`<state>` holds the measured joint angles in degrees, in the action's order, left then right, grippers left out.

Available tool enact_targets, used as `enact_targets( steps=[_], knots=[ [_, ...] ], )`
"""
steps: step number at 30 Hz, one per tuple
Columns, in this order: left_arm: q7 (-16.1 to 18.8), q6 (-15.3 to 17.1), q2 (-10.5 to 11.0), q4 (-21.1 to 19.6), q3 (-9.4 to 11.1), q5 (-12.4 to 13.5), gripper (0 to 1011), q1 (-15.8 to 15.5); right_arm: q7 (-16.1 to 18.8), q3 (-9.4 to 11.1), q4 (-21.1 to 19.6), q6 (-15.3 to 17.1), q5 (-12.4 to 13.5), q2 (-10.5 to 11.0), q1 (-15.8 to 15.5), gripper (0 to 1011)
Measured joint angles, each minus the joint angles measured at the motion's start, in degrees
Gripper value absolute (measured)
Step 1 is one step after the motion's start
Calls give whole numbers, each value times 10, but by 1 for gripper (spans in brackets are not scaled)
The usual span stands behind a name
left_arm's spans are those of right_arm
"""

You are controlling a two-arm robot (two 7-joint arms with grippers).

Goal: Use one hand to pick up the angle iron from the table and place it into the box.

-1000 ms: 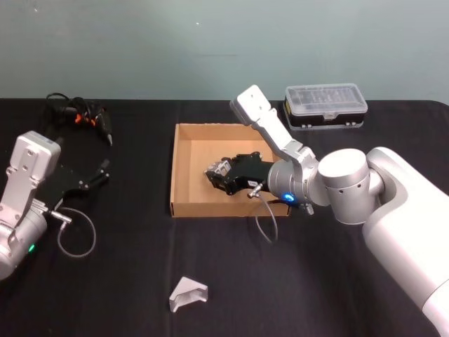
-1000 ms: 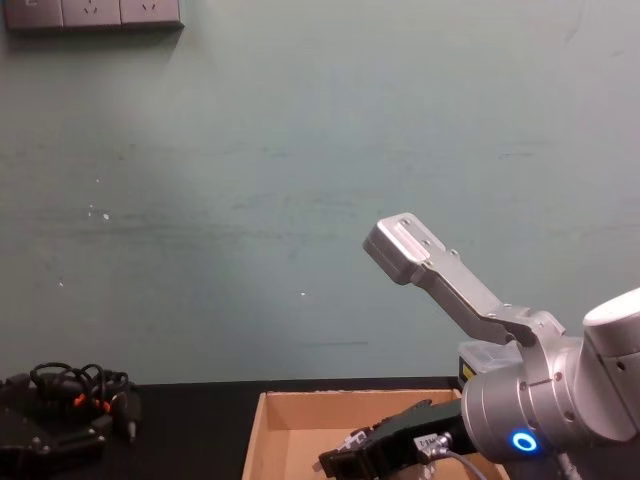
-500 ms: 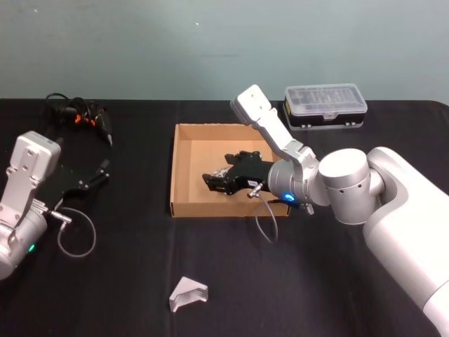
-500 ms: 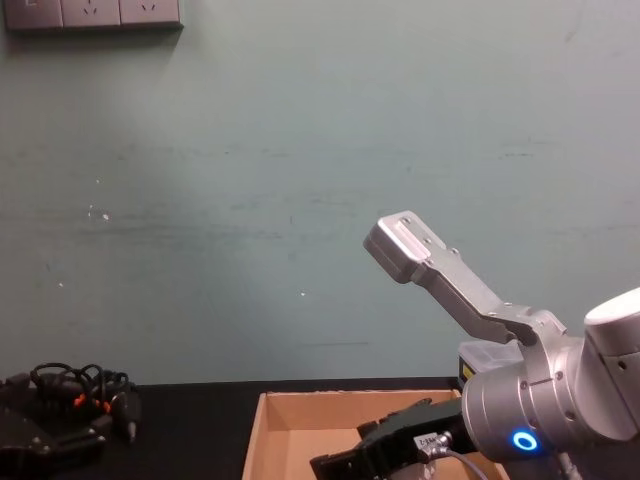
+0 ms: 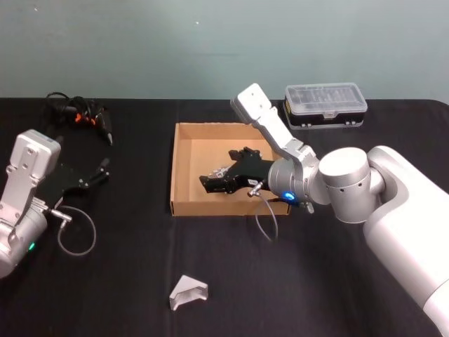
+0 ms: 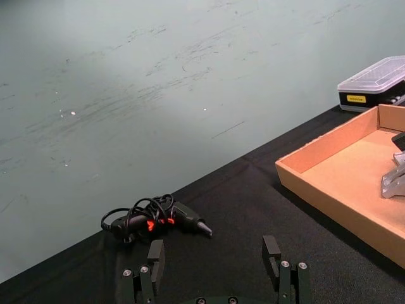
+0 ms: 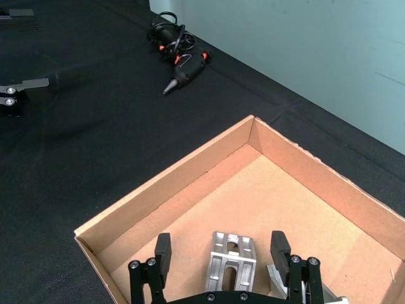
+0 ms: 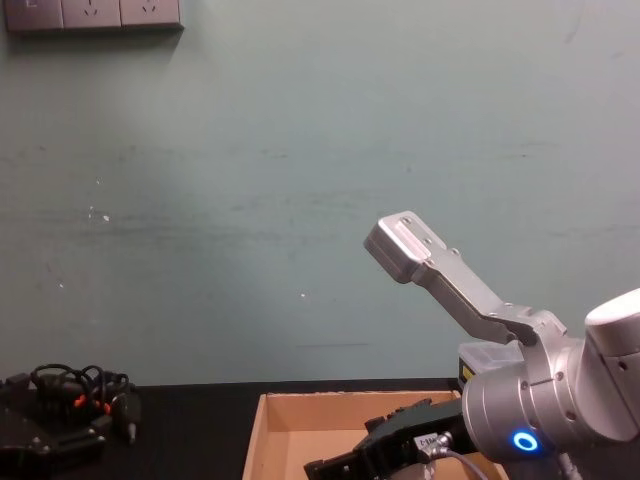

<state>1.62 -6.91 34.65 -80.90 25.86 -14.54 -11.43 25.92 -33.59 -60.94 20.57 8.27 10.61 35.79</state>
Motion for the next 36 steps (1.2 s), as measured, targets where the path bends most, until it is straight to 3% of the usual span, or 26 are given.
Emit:
enact_targets(
  steps=[10, 16, 28, 36],
  knots=[
    [0, 0, 0, 0, 0, 0, 1011, 0, 5, 1, -2, -10, 0, 1, -2, 1000],
    [0, 0, 0, 0, 0, 0, 1011, 0, 23, 11, -33, -16, 7, 14, -11, 1000],
    [0, 0, 0, 0, 0, 0, 1011, 0, 76, 26, -190, 26, 60, 94, -80, 1000],
    [0, 0, 0, 0, 0, 0, 1011, 0, 102, 18, -286, 40, 83, 145, -123, 1000]
  ],
)
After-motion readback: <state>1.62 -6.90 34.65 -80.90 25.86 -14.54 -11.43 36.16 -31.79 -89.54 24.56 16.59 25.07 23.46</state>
